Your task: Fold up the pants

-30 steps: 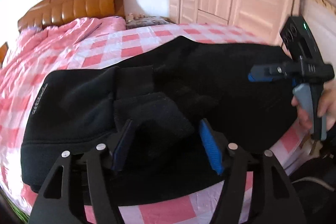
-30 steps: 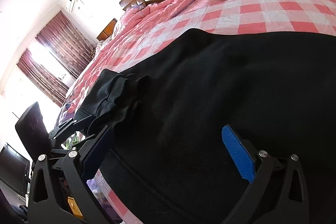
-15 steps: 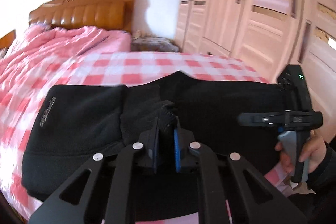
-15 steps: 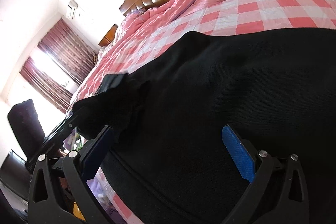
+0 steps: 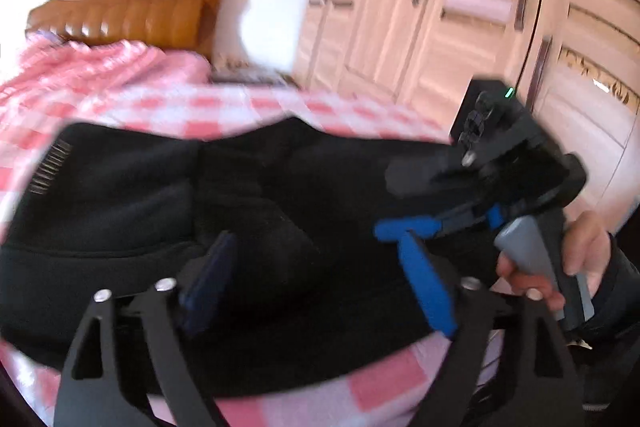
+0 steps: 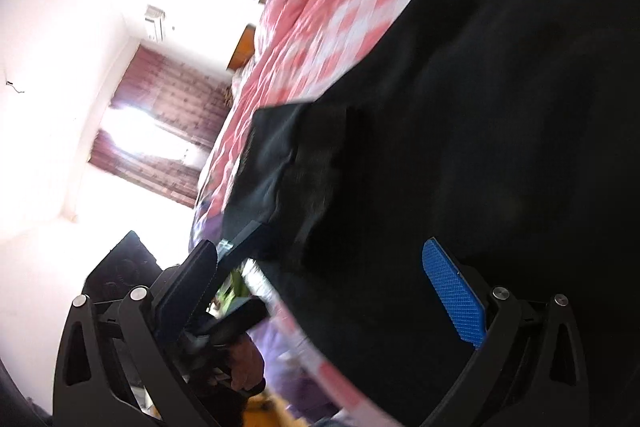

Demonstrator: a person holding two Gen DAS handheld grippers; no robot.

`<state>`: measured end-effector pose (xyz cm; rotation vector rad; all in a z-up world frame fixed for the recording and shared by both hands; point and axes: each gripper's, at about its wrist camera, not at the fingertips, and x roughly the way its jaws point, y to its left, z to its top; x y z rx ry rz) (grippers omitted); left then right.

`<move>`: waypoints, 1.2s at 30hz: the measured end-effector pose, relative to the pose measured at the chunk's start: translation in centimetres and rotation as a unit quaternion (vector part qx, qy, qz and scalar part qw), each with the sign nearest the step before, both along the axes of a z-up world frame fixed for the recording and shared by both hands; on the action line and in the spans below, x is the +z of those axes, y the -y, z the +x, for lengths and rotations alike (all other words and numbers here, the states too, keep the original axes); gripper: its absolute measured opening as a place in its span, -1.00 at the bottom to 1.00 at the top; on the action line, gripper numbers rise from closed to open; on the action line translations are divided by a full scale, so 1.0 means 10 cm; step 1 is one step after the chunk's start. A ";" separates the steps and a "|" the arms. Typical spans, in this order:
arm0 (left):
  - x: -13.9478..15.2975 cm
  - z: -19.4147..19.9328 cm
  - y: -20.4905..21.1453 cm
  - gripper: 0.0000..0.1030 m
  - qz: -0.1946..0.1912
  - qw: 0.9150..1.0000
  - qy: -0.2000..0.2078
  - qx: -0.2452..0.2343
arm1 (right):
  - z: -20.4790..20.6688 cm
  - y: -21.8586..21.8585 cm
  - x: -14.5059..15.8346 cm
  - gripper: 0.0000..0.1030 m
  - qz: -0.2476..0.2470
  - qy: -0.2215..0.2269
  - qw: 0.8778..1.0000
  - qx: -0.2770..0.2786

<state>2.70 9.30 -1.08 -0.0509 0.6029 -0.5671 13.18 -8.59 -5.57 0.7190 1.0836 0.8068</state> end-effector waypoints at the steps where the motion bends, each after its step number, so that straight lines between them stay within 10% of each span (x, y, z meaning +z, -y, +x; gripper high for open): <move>1: 0.03 -0.08 -0.11 0.73 0.002 1.000 0.010 0.012 | 0.00 -0.06 0.01 0.92 -0.010 -0.003 1.000 0.007; 7: -0.09 -0.30 -0.98 0.77 0.074 0.983 0.021 0.168 | 0.07 -0.58 0.04 0.92 -0.064 -0.017 0.996 0.054; 14: -0.19 -0.46 -1.65 0.77 0.015 0.969 0.021 0.247 | 0.31 -0.94 0.05 0.92 -0.068 -0.010 0.997 0.033; 19: -0.23 -0.46 -1.48 0.83 0.083 0.965 0.028 0.246 | 0.24 -0.97 0.13 -0.41 -0.076 0.039 0.996 0.000; 25: -0.36 -0.27 -1.42 0.84 0.122 0.960 -0.001 0.252 | 0.12 -0.95 0.60 -0.53 -0.076 0.125 0.989 -0.005; 36: -0.45 0.15 -1.58 0.86 0.056 0.948 -0.073 0.303 | -0.24 -0.31 1.44 -0.60 -0.064 0.256 0.964 -0.044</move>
